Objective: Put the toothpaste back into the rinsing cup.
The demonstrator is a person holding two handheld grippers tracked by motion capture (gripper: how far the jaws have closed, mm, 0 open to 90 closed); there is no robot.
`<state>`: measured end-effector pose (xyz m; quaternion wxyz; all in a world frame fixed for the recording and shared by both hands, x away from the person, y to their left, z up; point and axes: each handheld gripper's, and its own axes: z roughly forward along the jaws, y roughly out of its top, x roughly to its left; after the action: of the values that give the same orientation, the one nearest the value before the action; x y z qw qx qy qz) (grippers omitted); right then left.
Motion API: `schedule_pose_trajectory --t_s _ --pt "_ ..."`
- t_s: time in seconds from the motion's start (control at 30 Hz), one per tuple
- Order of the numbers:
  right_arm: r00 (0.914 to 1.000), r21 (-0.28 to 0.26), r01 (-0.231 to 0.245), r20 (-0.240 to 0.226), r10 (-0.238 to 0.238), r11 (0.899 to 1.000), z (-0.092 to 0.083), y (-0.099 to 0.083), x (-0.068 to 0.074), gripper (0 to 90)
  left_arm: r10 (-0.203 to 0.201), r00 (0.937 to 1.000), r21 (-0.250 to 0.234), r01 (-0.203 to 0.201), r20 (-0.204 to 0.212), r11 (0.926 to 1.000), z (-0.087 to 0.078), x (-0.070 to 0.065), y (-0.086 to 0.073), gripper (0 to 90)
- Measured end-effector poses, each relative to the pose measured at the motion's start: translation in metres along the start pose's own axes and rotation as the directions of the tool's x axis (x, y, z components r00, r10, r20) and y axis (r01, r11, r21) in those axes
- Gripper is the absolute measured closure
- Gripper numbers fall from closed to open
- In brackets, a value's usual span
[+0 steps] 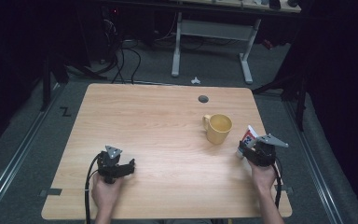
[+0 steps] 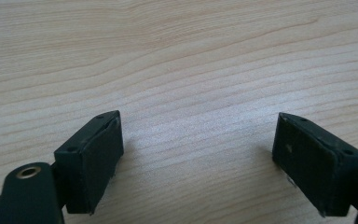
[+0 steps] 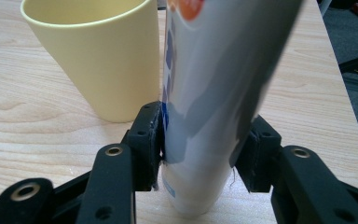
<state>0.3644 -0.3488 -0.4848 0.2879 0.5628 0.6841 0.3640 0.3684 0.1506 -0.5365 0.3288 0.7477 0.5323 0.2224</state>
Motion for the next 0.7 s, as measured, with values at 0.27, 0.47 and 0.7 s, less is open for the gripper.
schedule_pose_trajectory --t_s 0.27,0.47,0.7 --pt "1.0000 0.009 0.007 0.000 -0.007 1.000 -0.001 0.002 0.001 60.7 0.000 1.0000 0.000 0.000 0.000 1.0000 0.000 0.000 0.000 16.5" --pt "0.9994 0.027 0.024 -0.025 -0.024 0.999 0.000 0.007 0.000 62.1 0.000 1.0000 0.000 0.000 0.000 1.0000 0.000 0.000 0.000 16.5" --pt "0.9973 0.029 0.032 -0.067 -0.030 0.999 -0.003 0.010 0.004 62.6 -0.001 1.0000 0.000 0.001 0.001 1.0000 0.000 0.000 0.000 16.5"
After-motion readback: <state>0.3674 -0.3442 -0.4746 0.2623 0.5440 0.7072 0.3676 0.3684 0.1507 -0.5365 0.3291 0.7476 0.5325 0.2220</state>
